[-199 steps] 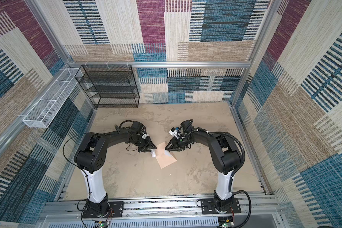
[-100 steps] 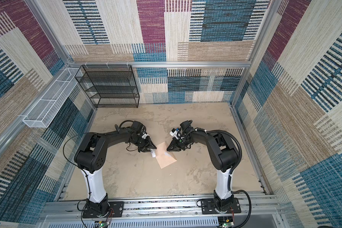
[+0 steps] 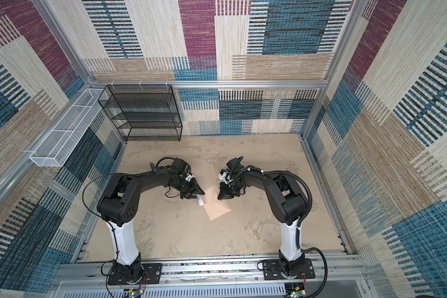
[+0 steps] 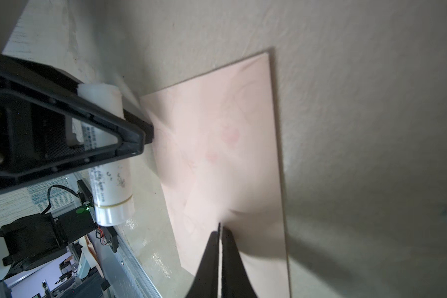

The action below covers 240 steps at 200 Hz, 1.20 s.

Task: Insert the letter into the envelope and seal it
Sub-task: 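Press the cream flap down onto the pink envelope with the right gripper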

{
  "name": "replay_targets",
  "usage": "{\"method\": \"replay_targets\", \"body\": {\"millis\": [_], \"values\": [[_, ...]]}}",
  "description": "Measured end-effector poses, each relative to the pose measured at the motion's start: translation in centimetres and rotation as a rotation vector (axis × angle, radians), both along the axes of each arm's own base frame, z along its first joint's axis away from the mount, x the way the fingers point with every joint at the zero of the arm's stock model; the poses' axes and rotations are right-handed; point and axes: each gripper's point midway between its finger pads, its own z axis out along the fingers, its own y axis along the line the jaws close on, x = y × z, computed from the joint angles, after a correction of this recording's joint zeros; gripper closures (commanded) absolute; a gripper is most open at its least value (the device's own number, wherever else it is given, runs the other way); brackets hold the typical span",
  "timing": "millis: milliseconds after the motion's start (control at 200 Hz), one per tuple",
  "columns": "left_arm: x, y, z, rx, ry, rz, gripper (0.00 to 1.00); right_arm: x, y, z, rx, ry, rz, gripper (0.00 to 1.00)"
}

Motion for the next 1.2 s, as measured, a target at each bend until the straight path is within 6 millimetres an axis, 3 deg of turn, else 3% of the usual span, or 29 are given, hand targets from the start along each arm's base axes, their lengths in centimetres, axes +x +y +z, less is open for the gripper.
{"method": "replay_targets", "body": {"millis": [436, 1202], "values": [[0.0, 0.0, 0.0, 0.000, -0.004, 0.000, 1.00, 0.3, 1.3, 0.0, -0.097, -0.041, 0.032, 0.91], [0.0, 0.0, 0.0, -0.001, -0.005, 0.000, 1.00, -0.1, 1.3, -1.2, -0.291, -0.084, 0.093, 0.90]]}}
